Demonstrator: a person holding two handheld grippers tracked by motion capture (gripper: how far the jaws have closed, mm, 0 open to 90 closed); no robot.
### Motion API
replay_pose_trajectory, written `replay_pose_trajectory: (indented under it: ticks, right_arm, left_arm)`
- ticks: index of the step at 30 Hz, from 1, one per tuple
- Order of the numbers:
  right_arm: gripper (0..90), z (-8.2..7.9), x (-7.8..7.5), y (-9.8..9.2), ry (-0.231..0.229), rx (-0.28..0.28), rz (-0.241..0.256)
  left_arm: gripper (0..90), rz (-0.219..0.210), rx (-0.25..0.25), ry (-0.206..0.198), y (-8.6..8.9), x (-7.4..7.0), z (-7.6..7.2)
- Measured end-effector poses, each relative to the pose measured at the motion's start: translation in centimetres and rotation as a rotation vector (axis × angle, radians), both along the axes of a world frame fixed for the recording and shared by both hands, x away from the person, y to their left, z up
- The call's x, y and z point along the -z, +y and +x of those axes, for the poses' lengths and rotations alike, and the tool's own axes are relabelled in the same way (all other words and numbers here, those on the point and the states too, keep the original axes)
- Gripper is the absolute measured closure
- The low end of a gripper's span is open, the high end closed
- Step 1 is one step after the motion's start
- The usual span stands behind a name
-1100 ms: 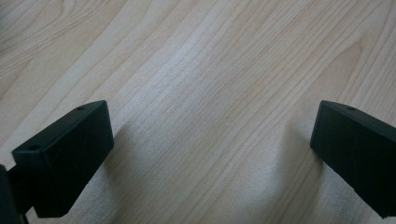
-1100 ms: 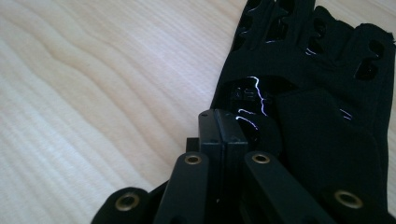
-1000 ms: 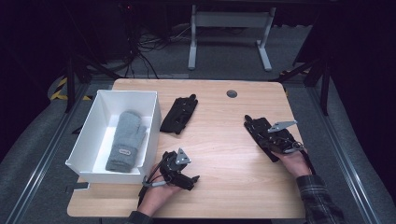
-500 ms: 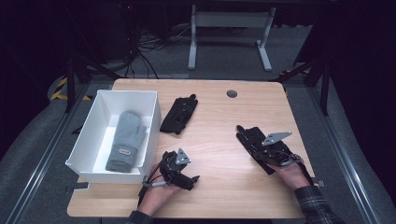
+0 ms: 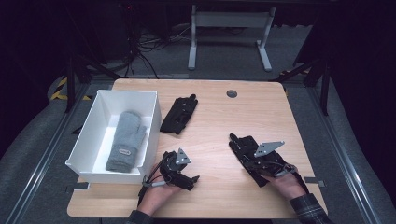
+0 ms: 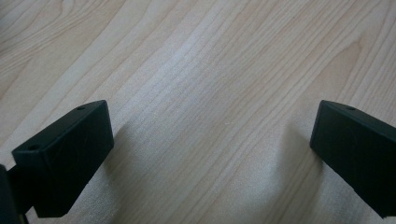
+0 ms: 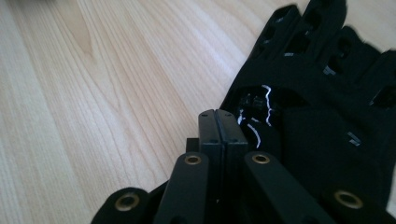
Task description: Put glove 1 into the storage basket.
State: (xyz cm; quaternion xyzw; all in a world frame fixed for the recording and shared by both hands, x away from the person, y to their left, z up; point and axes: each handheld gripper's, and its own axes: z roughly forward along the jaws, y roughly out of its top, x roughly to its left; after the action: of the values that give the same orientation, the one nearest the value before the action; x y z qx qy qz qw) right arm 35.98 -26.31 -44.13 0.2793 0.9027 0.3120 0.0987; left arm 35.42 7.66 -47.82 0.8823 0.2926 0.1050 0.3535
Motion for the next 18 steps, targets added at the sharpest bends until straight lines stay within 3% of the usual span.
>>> replay_pose_trajectory:
  ticks: [8,12,18]
  right_arm:
    - [90.0,0.5,-1.5,-3.6,-0.049,0.086,0.036]
    - [90.0,0.9,-0.8,-4.8,-0.027,0.111,0.016]
    - [90.0,0.9,0.1,-4.1,0.011,0.083,-0.031]
  left_arm:
    - [0.0,0.0,0.001,0.0,0.0,0.0,0.0]
    - [0.0,0.0,0.001,0.0,0.0,0.0,0.0]
    - [0.0,0.0,0.002,0.0,0.0,0.0,0.0]
